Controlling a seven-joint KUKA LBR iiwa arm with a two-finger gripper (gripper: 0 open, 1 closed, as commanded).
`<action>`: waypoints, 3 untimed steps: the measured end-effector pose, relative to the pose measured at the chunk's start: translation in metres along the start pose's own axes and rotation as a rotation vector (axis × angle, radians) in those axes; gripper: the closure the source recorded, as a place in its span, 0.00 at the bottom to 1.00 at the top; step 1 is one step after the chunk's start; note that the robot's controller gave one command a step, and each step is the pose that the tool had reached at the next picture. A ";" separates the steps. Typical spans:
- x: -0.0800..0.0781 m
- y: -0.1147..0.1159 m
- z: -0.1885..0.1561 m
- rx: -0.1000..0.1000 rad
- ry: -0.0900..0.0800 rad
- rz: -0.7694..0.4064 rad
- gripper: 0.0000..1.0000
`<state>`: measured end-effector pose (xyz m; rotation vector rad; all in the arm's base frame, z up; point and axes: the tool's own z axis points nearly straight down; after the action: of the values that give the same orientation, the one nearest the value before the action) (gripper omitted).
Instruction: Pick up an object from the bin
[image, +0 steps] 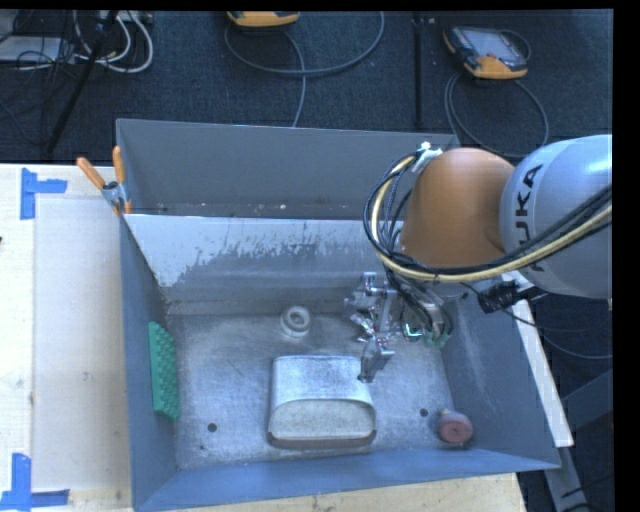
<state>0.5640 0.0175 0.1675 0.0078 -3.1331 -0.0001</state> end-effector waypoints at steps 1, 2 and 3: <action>-0.060 -0.035 0.094 0.001 -0.014 -0.118 0.00; -0.060 -0.072 0.093 -0.005 -0.016 0.031 0.00; -0.062 -0.074 0.091 -0.001 -0.023 0.031 1.00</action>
Offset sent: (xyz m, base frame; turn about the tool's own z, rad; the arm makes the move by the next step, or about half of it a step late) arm 0.0576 -0.0335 -0.0927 -0.1204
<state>0.6259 -0.0558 0.0757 -0.0408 -3.1563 -0.0023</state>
